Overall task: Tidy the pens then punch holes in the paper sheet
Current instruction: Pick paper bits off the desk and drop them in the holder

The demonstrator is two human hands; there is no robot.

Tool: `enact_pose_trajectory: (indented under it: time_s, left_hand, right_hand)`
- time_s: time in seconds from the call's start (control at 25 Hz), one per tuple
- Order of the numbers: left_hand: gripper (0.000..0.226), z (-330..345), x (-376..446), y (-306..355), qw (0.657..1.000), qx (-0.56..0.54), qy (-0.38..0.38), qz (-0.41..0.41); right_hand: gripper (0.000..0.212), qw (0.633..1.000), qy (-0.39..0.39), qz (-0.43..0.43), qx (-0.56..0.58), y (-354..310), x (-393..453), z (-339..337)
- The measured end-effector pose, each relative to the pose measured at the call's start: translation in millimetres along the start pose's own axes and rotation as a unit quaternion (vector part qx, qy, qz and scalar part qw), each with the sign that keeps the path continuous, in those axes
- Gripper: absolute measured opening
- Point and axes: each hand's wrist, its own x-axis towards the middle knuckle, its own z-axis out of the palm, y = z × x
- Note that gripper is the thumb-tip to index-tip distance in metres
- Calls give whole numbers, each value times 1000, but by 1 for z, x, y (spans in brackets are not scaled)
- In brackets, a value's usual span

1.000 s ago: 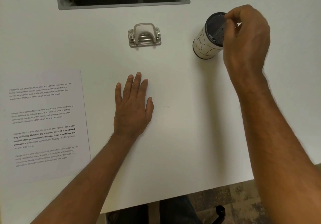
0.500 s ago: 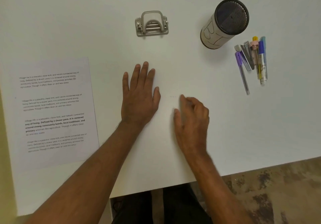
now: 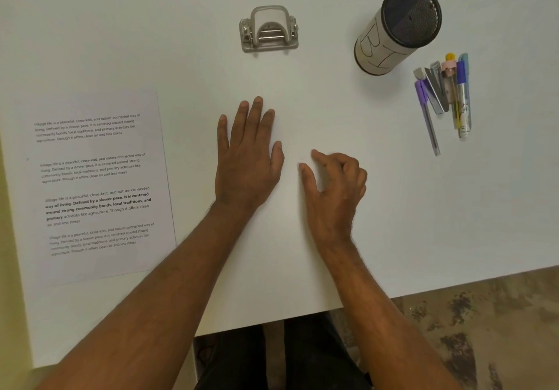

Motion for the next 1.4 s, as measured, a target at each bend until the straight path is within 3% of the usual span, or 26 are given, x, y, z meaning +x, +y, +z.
enact_pose_trajectory:
  time_s: [0.4,0.72,0.88,1.0,1.16,1.28,1.4]
  left_hand:
    - [59,1,-1,0,1000,-4,1,3]
    - [60,1,-1,0,1000,5,-4,3]
    - [60,0,-1,1,1000,1,-3,2]
    - [59,-2,-2,1,1000,-4,-1,2]
    - [59,-4,-4,1,1000,-10,-8,2]
    - [58,-5,-5,1,1000,-13,-7,3]
    - [58,-7,-3,3,1000,-18,-7,0]
  right_hand:
    - [7,999,26,26,12,-14,8,9]
    - [13,989,24,-84,-120,-9,23,6]
    - [15,1000,-19,-13,12,-8,40,-13]
    - [16,994,34,16,103,-20,61,-41]
    - [12,980,129,-22,148,-39,121,-81]
    - [14,981,170,-48,84,-49,165,-99]
    - [14,988,129,-54,-59,-50,199,-105]
